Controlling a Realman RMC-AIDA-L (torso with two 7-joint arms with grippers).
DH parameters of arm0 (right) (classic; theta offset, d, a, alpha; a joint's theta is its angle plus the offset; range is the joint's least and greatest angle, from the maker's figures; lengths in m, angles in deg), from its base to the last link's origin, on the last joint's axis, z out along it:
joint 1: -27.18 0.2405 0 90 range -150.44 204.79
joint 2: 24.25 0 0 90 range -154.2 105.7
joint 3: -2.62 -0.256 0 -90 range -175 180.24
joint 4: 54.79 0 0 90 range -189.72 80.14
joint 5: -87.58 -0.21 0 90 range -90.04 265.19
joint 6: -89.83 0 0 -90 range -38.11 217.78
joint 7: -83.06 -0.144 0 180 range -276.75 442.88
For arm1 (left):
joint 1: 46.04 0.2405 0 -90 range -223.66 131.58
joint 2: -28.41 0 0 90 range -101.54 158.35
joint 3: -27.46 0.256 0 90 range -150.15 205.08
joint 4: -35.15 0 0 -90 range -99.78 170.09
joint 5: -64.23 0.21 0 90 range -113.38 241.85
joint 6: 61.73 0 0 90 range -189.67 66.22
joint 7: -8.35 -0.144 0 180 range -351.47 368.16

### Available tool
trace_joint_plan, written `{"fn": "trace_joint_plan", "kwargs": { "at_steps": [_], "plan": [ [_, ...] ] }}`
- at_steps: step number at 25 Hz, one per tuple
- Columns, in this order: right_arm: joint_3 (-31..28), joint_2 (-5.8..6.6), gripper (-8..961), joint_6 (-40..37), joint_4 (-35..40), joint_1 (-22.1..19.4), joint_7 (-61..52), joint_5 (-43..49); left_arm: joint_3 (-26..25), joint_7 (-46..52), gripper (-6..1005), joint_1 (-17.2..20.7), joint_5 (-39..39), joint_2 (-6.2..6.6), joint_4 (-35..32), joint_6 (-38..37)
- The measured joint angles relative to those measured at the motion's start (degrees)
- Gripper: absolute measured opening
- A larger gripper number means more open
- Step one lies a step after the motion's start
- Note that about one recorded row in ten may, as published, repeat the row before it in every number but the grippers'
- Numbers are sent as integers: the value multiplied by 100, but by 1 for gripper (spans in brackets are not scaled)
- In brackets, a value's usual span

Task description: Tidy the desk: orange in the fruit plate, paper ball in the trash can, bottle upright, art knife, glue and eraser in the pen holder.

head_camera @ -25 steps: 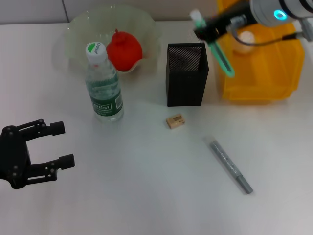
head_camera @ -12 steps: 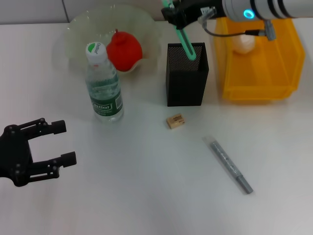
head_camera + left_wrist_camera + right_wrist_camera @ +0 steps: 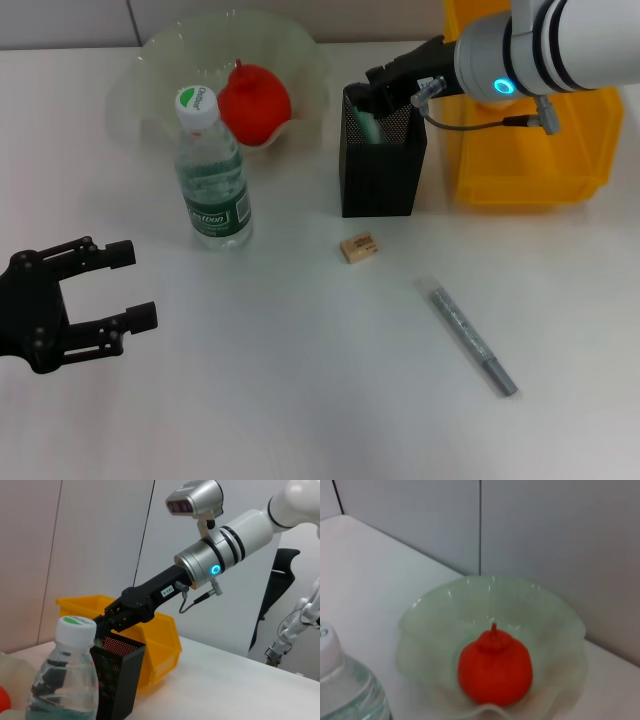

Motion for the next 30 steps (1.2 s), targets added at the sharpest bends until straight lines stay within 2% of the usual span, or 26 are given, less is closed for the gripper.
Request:
{"fn": "trace_joint_plan", "kwargs": {
  "at_steps": [5,7,8,9,10,12,13,14,16,18,20,23,30],
  "plan": [
    [-192,7,308,-587,285,-9,-62,-3,0,6,801,-18,13,0,0,8],
    [-338,11,365,-977,556,-12,-81,10,0,6,801,-18,13,0,0,8],
    [-487,12,394,-1457,901,-17,-92,16,0,-8,801,-19,20,0,0,8],
    [-487,12,422,-1457,901,-17,-92,16,0,-8,801,-19,20,0,0,8],
    [-579,13,451,-1783,1182,-16,-98,6,0,-8,801,-19,20,0,0,8],
    [-681,14,451,-2406,1644,12,-139,-13,0,-8,801,-19,20,0,0,8],
    [-715,19,451,-3015,2010,128,-199,3,34,9,801,-18,28,21,0,4],
    [-715,19,451,-3015,2010,128,-199,3,34,9,801,-18,28,21,0,4],
    [-710,21,450,-3600,2167,335,-244,45,38,20,801,-13,37,33,0,-15],
    [-661,17,450,-4085,2057,633,-259,60,38,20,801,-13,37,33,0,-15],
    [-622,13,450,-4153,1941,718,-261,61,46,47,801,-1,83,50,0,-39],
    [-457,6,451,-4094,1320,999,-285,66,19,135,801,-26,217,62,0,-36],
    [-191,6,459,-3898,668,1202,-290,176,9,138,801,-67,291,69,0,-36]
  ]
}}
